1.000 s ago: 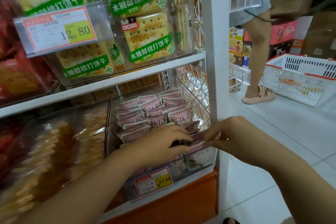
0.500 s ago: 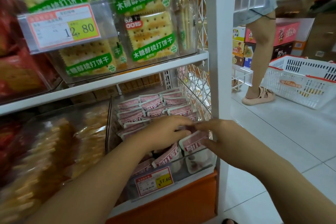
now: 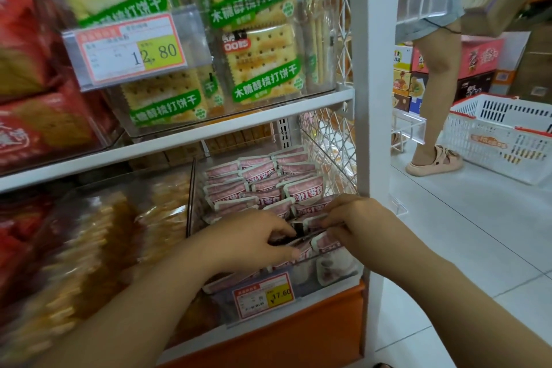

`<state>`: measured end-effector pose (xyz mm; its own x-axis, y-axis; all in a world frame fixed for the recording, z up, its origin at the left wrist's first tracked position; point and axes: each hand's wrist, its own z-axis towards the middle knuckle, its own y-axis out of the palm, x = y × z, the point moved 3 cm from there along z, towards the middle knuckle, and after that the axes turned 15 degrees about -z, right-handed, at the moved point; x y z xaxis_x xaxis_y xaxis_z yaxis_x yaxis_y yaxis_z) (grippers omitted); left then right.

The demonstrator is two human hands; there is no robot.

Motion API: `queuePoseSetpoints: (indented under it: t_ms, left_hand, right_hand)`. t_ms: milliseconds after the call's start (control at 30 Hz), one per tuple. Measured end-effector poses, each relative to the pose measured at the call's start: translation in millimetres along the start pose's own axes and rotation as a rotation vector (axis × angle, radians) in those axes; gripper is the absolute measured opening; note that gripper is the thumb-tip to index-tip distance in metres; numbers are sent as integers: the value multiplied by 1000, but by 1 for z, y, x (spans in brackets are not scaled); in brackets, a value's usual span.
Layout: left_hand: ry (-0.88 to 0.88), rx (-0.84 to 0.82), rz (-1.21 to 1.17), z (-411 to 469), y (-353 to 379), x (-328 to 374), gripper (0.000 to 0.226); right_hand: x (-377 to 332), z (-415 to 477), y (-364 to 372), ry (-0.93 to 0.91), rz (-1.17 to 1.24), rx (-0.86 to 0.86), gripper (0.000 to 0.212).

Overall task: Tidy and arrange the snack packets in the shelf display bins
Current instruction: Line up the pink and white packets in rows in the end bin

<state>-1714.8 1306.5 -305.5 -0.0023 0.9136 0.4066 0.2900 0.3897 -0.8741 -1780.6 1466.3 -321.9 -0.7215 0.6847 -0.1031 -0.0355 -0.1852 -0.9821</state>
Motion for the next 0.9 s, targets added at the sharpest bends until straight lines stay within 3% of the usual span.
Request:
queuePoseSetpoints:
  t_ms: [100,200,300,400,633,800,900]
  left_hand:
    - [-11,-71,49,3,5,-1,54]
    - [-26,62,99,10,3,-12,34]
    - [-10,155,220,17,0,-15,30]
    - [4,241,302,23,-4,-19,36]
    - [75,245,609,28,-10,-35,63]
    - [-48,146,481,12,-2,-33,64]
    - [-156,32,337,-3,13,-27,65]
  right_hand:
    - [1,3,3,0,-13,22,27]
    - [-1,7,10,-9,-15,25,35]
    - [-5,14,18,12,-34,24,47]
    - [-8,24,19,41,-34,40,48]
    - [-8,41,20,-11,-63,-16,44]
    - [-9,41,18,-114,-255,-157,51]
    - [-8,36,17,-120,-297,-143,44]
